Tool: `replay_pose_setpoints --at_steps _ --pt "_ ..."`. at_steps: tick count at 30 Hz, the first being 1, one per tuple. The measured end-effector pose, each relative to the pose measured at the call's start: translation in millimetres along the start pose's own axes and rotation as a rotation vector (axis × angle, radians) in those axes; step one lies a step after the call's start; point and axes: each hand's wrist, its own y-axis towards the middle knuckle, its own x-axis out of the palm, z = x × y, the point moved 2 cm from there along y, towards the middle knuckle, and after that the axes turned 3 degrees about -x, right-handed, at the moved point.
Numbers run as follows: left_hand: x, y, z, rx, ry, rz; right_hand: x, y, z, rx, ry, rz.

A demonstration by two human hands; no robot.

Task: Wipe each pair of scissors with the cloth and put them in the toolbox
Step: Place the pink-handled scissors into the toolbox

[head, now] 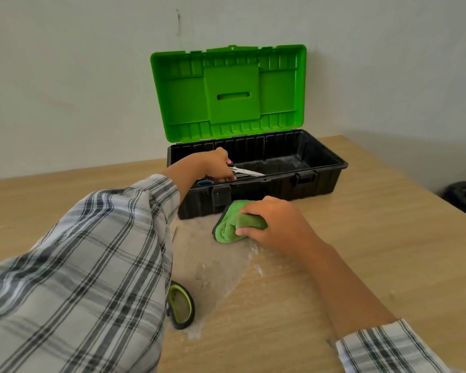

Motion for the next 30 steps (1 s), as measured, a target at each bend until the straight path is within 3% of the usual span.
replay_pose_setpoints --at_steps 4,10,19,30 --pt "3 7 2 0.028 0.231 0.03 0 0 0 -0.012 -0.004 0.019" --pt "8 12 -4 0.039 0.393 0.072 2 0 1 -0.026 -0.004 0.033" --pt "5 5 -3 0.045 0.346 0.078 4 1 2 -0.032 -0.011 0.041" --pt "-22 -34 -13 0.102 0.24 0.205 -5 -3 -12 -0.019 0.028 0.061"
